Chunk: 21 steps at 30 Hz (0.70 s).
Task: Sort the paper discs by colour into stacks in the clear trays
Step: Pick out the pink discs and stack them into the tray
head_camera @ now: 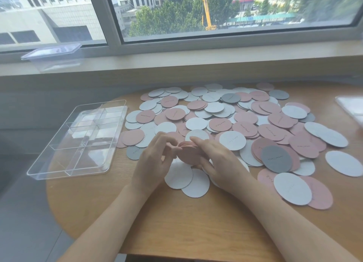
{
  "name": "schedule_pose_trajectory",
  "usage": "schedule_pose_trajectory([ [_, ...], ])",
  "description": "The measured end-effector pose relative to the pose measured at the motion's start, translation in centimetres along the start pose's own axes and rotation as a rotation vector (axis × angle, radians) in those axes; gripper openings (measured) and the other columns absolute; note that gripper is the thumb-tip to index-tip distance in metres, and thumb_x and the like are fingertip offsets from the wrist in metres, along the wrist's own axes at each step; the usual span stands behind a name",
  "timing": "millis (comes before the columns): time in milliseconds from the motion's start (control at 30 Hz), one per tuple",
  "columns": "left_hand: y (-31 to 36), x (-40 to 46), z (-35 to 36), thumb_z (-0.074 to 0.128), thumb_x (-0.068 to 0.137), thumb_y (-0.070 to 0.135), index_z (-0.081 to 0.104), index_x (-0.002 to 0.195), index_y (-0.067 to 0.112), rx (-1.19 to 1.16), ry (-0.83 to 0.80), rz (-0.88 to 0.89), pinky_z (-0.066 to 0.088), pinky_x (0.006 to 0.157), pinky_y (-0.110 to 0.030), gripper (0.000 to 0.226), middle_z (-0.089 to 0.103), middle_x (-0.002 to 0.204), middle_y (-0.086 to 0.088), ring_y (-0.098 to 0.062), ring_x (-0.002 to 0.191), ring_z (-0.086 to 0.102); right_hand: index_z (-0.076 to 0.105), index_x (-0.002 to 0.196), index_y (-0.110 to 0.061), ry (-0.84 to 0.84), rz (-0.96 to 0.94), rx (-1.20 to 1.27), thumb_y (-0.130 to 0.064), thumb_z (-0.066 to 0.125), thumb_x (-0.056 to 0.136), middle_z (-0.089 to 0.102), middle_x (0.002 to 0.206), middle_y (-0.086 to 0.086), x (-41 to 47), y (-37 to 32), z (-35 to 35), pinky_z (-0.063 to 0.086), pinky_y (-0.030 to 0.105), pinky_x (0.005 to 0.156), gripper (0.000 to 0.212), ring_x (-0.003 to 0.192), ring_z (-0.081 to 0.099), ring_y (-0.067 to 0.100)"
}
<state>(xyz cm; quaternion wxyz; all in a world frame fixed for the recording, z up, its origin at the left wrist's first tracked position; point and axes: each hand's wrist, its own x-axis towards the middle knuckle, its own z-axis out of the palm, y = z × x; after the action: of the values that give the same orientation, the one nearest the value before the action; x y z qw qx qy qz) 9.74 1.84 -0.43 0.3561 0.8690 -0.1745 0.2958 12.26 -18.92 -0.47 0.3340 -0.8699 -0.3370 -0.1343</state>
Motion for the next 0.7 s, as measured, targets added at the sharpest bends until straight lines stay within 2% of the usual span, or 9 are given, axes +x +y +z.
schedule_pose_trajectory([
  [67, -0.6, 0.2, -0.2, 0.058, 0.098, 0.011, 0.061, 0.112, 0.013, 0.12, 0.018, -0.014, 0.053, 0.074, -0.032, 0.014, 0.06, 0.108, 0.008, -0.01, 0.091, 0.064, 0.049, 0.14, -0.013, 0.006, 0.006, -0.01, -0.009, 0.055, 0.09, 0.062, 0.106, 0.002, 0.0, 0.0, -0.2, 0.04, 0.025, 0.082, 0.05, 0.095, 0.053, 0.021],
  [133, -1.6, 0.3, -0.2, 0.061, 0.094, 0.006, 0.059, 0.127, 0.018, 0.28, -0.035, -0.07, 0.046, 0.09, -0.031, 0.035, 0.061, 0.126, 0.009, -0.014, 0.111, 0.059, 0.05, 0.14, -0.012, 0.02, 0.01, -0.033, -0.004, 0.055, 0.089, 0.062, 0.105, 0.001, 0.0, 0.1, -0.3, 0.039, 0.025, 0.082, 0.053, 0.095, 0.051, 0.02],
  [233, -2.7, 0.3, 0.2, 0.068, 0.091, 0.019, 0.057, 0.138, 0.023, 0.397, -0.173, -0.13, 0.032, 0.101, -0.032, 0.048, 0.055, 0.142, 0.012, -0.011, 0.132, 0.048, 0.051, 0.14, -0.01, 0.037, 0.017, -0.045, 0.001, 0.056, 0.086, 0.063, 0.106, 0.001, 0.0, 0.2, -0.5, 0.036, 0.02, 0.081, 0.055, 0.096, 0.05, 0.02],
  [333, -2.9, 0.3, 0.4, 0.069, 0.091, 0.027, 0.06, 0.134, 0.025, 0.403, -0.21, -0.153, 0.028, 0.101, -0.027, 0.044, 0.061, 0.135, 0.013, -0.011, 0.126, 0.053, 0.051, 0.139, -0.009, 0.037, 0.015, -0.05, 0.003, 0.059, 0.085, 0.063, 0.104, 0.001, 0.1, 0.2, -0.4, 0.034, 0.019, 0.08, 0.056, 0.095, 0.049, 0.019],
  [433, -2.8, 0.3, 0.1, 0.069, 0.091, 0.03, 0.068, 0.117, 0.025, 0.41, -0.151, -0.147, 0.035, 0.094, -0.032, 0.027, 0.067, 0.118, 0.011, -0.016, 0.11, 0.059, 0.052, 0.139, -0.01, 0.046, 0.02, -0.044, 0.003, 0.06, 0.084, 0.063, 0.104, 0.0, 0.1, 0.2, -0.4, 0.031, 0.016, 0.078, 0.057, 0.094, 0.048, 0.017],
  [500, -2.5, 0.3, 0.0, 0.058, 0.095, 0.033, 0.07, 0.107, 0.024, 0.406, -0.105, -0.131, 0.039, 0.087, -0.032, 0.019, 0.069, 0.106, 0.011, -0.019, 0.099, 0.062, 0.052, 0.139, -0.01, 0.046, 0.021, -0.043, 0.003, 0.06, 0.084, 0.063, 0.104, 0.0, 0.1, 0.2, -0.4, 0.031, 0.016, 0.079, 0.057, 0.094, 0.048, 0.017],
  [600, -2.0, 0.2, -0.4, 0.046, 0.099, 0.035, 0.072, 0.102, 0.018, 0.314, 0.043, -0.168, 0.045, 0.08, -0.031, 0.03, 0.071, 0.095, 0.008, -0.019, 0.091, 0.059, 0.051, 0.139, -0.009, 0.039, 0.021, -0.03, -0.001, 0.056, 0.087, 0.064, 0.106, 0.002, 0.1, 0.3, -0.5, 0.033, 0.017, 0.08, 0.053, 0.096, 0.05, 0.019],
  [700, -1.5, 0.1, -1.2, 0.051, 0.102, 0.023, 0.069, 0.099, 0.012, 0.225, 0.235, -0.209, 0.042, 0.079, -0.024, 0.021, 0.066, 0.091, 0.003, -0.017, 0.091, 0.054, 0.051, 0.14, -0.01, 0.041, 0.033, -0.027, -0.005, 0.054, 0.088, 0.064, 0.107, 0.001, 0.0, 0.3, -0.4, 0.033, 0.017, 0.081, 0.052, 0.097, 0.05, 0.017],
])
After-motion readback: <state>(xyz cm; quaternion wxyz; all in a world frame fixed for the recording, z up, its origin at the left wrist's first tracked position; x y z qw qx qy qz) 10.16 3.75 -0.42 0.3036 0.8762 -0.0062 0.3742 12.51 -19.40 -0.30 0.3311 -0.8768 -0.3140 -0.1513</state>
